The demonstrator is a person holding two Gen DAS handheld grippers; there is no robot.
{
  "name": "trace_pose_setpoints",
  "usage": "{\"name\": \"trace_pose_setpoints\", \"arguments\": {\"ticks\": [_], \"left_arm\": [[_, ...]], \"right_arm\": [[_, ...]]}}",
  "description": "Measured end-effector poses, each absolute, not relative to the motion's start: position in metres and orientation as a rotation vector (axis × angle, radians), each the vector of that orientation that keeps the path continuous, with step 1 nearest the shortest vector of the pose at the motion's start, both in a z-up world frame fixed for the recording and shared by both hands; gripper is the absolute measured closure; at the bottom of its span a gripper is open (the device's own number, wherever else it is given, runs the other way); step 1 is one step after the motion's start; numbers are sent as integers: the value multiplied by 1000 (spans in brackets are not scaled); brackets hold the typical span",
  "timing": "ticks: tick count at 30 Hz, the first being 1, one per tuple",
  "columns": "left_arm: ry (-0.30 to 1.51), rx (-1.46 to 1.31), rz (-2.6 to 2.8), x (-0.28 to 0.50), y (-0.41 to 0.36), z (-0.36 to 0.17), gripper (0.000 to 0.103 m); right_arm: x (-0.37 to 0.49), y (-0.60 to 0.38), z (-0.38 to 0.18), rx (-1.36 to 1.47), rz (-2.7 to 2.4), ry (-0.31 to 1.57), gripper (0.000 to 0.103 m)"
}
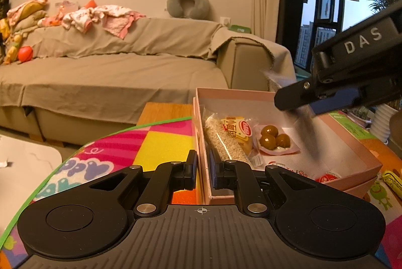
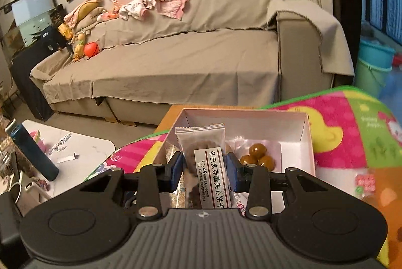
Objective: Organize objects
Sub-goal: 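Carry the cookie packet into the pink box and release it, then move the right gripper over the mat to a red-label hawthorn packet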
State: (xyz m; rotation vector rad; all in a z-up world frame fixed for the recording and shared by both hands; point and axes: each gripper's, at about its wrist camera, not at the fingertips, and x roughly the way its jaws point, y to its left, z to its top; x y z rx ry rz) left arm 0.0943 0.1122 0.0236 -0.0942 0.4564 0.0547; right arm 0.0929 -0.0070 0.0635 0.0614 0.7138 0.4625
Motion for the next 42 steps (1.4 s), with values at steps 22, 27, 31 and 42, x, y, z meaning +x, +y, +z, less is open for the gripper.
{"name": "trace_pose_setpoints", "arguments": {"ticks": [22, 27, 31, 42], "left_arm": [[452, -91, 60, 94, 114, 25, 90], [452, -92, 60, 94, 115, 25, 90], [452, -94, 58, 93, 115, 25, 90], [452, -94, 58, 93, 115, 25, 90]], "right_arm": [[-76, -167, 26, -88, 222, 785, 13], [-113, -164, 4, -103, 316, 900, 12], [-107, -155, 2, -66, 361, 913, 32], [-55, -136, -6, -91, 329, 857, 43]]}}
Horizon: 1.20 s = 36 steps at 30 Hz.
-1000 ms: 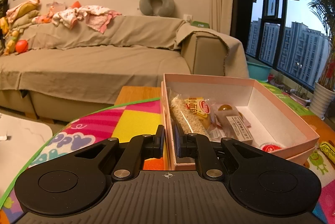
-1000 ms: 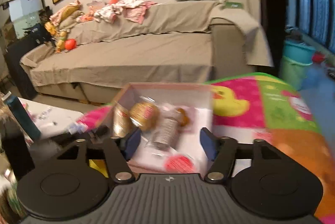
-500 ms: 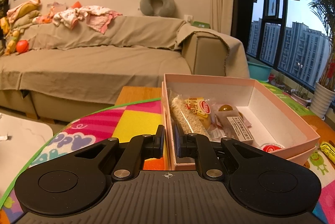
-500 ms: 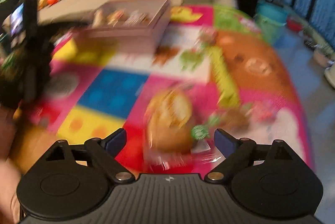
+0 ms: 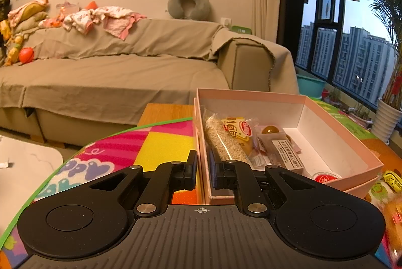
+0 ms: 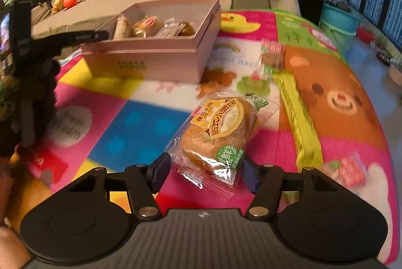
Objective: Organize objects
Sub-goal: 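Move the right gripper over the mat to a red-label hawthorn packet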
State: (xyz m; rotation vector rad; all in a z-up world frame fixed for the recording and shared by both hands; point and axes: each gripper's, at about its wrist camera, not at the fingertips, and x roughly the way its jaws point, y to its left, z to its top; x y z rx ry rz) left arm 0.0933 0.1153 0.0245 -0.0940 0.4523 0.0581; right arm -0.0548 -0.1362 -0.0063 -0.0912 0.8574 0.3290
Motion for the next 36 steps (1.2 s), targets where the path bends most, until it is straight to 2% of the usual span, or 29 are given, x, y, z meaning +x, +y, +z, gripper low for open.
{"name": "trace_pose_setpoints", "arguments": {"ticks": [4, 10, 12, 24, 32, 36], "left_arm": [[452, -93, 59, 94, 116, 25, 90], [452, -93, 59, 94, 116, 25, 90], [452, -94, 58, 93, 115, 24, 90], [452, -94, 58, 93, 115, 24, 90], [452, -94, 58, 93, 115, 24, 90], [452, -94, 58, 93, 115, 24, 90]], "right_arm": [[-30, -138, -12, -19, 303, 863, 41], [-35, -138, -16, 52, 306, 874, 13], [-44, -139, -16, 61, 322, 886, 0], [-61, -139, -21, 93, 304, 872, 0], [-68, -129, -22, -17, 307, 840, 0], [-71, -141, -6, -6, 234, 754, 0]]}}
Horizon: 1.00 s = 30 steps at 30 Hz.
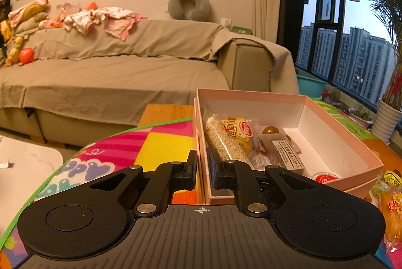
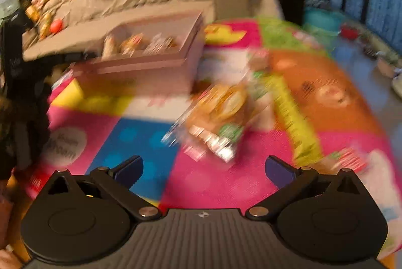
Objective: Organize objects
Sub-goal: 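Move the right gripper over the mat to a red-label hawthorn packet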
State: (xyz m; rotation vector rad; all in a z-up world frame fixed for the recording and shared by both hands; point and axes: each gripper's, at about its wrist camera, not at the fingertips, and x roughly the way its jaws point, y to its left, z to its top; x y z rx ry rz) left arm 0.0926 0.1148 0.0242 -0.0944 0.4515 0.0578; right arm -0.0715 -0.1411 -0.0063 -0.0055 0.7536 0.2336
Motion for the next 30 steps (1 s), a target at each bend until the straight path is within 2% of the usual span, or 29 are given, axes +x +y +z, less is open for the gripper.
{"name": "trace_pose_setpoints", "arguments": {"ticks": [7, 15, 22, 28, 30], "left_arm": [[452, -95, 57, 93, 115, 24, 90], [451, -96, 56, 93, 116, 25, 90], [452, -93, 59, 93, 115, 25, 90], [452, -94, 58, 92, 116, 25, 90], [452, -95, 56, 92, 115, 25, 90]], "right_arm": [[-75, -174, 27, -12, 77, 628, 0], [-76, -191, 16, 15, 70, 699, 0], [-57, -180, 22, 9, 111, 686, 1], [30, -168, 37, -6, 168, 735, 21], [67, -164, 27, 10, 147, 793, 34]]}}
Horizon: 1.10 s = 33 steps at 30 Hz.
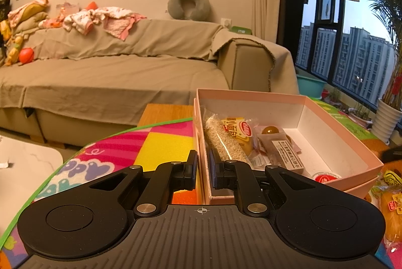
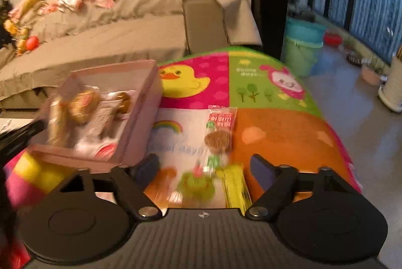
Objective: Organize objects
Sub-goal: 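Grasp the red-label hawthorn packet with the right gripper, then carry the hawthorn packet into the pink box and release it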
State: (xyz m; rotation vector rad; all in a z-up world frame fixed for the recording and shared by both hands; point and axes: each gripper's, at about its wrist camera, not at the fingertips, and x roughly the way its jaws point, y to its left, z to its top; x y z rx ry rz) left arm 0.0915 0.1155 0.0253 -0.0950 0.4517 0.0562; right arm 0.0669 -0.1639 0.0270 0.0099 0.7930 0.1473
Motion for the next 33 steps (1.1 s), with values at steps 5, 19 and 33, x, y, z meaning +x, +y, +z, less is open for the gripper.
{"name": "trace_pose_setpoints", "arguments": {"ticks": [5, 19, 33], "left_arm": [[451, -96, 56, 92, 115, 25, 90], [451, -95, 56, 92, 116, 25, 90], [451, -95, 56, 92, 116, 24, 90]], "right_arm": [[137, -154, -9, 52, 31, 921, 43], [84, -144, 31, -74, 109, 810, 70], [-53, -143, 157, -114, 232, 530, 70]]}}
